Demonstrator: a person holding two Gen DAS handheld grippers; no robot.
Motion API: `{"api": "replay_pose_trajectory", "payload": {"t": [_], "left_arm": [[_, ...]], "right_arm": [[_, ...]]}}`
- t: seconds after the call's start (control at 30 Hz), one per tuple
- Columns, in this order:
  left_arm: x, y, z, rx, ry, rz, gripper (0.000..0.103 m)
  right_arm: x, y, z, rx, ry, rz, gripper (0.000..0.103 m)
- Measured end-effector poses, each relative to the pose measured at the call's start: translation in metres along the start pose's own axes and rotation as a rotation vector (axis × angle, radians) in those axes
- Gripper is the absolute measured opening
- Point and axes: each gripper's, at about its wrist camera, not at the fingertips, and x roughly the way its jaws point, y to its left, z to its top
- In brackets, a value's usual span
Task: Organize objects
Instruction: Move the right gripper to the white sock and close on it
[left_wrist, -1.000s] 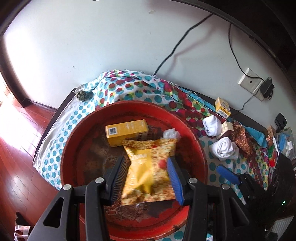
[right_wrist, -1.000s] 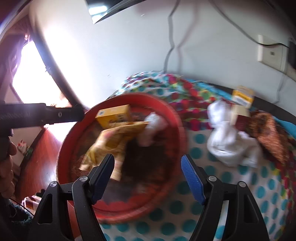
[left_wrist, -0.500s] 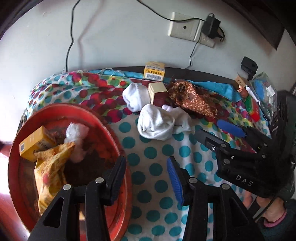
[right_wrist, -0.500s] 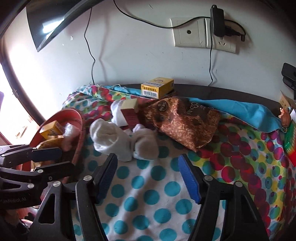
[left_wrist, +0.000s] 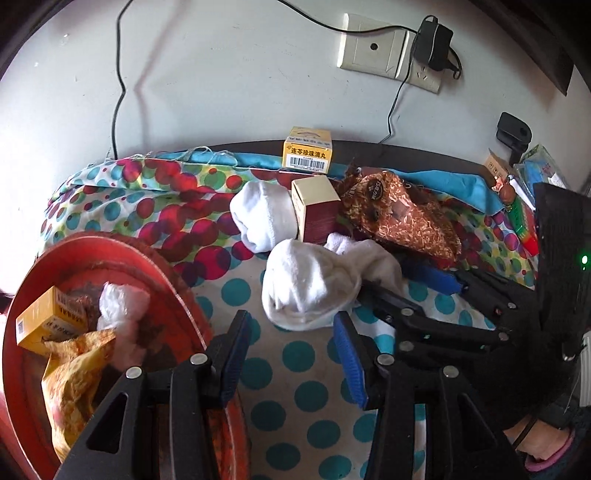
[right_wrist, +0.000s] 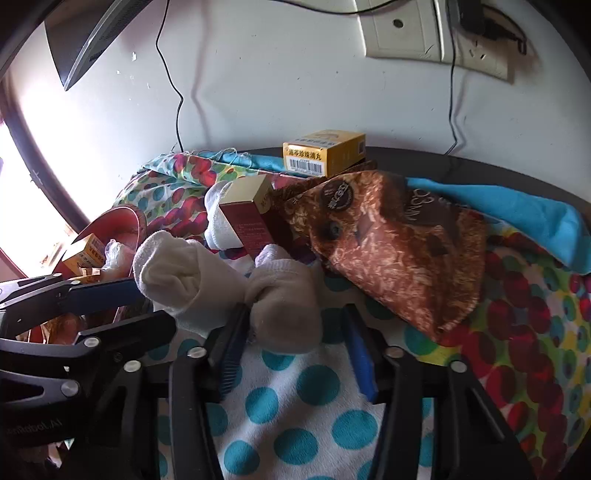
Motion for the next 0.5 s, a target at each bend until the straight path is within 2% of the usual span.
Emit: {"api": "replay_pose_trajectory", "payload": {"t": [0.03,0.1,0.2,0.33,0.43,0.5], "left_arm": [[0.003,0.000,0.001,-0.002,0.001,0.008,0.047],[0.006,-0.002,0.003,0.010,0.002,0.017,0.047],[0.010,-0.004,0.003,0.006,0.006,-0.001,0.047],[0.017,-0.009,0.000,0.024,0.014,0.007,0.047],[0.020,-0.012,-0.002,0.027,0.010,0.010,0.047],[0.020,-0.015,-0.003,0.032,-0.003,0.007,0.047]], "right_arm": [[0.002,-0.001,0.000,0.001,0.000,0.002,0.041],[0.004,-0.002,-0.002,-0.010,-0.010,0.012,0.030],[-0.001,0.002,-0.005,-0.052,-0.043,-0.028,0.021],[-0.010,0.003,-0.013,-0.109,-0.085,-0.114,0.021],[-0.014,-0.006,-0.015,-0.098,-0.094,-0.128,0.021],[-0.009,-0.007,-0.014,-0.095,-0.068,-0.136,0.021]]}}
